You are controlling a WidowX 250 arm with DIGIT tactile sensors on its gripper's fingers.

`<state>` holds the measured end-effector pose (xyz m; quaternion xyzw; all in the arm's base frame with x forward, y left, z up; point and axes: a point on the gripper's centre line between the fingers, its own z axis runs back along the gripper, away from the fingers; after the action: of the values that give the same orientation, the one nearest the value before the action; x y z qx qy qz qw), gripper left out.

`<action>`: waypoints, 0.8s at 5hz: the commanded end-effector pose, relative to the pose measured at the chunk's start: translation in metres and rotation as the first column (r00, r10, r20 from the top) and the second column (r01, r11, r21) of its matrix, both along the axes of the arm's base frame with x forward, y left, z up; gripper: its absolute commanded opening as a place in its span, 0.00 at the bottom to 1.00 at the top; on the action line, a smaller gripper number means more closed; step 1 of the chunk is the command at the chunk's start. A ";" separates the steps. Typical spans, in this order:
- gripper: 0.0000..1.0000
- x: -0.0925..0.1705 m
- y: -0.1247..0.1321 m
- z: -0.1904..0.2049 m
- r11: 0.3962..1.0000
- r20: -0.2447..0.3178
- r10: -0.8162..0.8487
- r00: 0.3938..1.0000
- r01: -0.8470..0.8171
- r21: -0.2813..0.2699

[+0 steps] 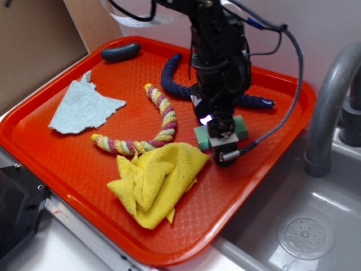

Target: Grab the green block.

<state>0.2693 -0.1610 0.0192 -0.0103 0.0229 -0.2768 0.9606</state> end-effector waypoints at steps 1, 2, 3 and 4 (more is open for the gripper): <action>0.00 -0.021 -0.018 -0.006 1.000 0.010 -0.014 1.000 0.014 0.023; 0.00 -0.027 -0.020 -0.001 0.999 0.015 -0.003 1.000 0.002 0.043; 0.00 -0.032 -0.006 0.030 0.993 0.035 0.080 0.996 -0.083 0.079; 0.00 -0.042 0.025 0.078 0.944 0.026 0.324 0.946 -0.325 0.064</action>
<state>0.2263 -0.1317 0.0883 0.0308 0.0433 -0.1254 0.9907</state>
